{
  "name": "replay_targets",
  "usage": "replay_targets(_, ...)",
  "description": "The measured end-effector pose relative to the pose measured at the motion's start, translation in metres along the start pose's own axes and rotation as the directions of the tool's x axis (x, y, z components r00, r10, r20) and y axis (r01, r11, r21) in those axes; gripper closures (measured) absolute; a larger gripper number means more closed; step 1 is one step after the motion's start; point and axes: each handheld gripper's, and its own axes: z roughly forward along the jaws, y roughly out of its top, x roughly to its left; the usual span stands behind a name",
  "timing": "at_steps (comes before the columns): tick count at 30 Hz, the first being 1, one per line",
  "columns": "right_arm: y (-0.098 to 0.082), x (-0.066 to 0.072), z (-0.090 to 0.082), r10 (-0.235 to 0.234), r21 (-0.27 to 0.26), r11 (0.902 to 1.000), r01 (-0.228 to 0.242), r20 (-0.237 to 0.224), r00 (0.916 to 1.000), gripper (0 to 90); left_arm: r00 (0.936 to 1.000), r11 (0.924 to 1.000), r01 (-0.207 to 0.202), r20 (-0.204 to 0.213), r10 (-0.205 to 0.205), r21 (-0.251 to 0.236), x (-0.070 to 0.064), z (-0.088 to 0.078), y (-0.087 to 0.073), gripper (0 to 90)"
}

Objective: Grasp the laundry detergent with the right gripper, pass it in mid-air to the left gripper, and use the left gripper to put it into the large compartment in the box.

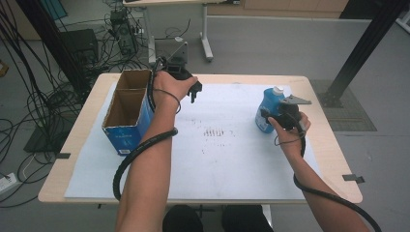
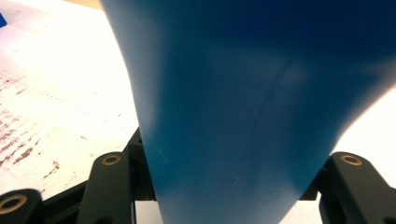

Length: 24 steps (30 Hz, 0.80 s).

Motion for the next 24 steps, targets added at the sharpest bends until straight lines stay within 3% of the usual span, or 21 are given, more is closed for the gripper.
replay_targets(24,-0.0002,-0.0006,0.0002,0.002,-0.006,1.0,-0.002,-0.002,1.0,42.6,1.0,1.0,-0.002,-0.002,0.002,-0.004,-0.0009,-0.0018,0.0004,5.2)
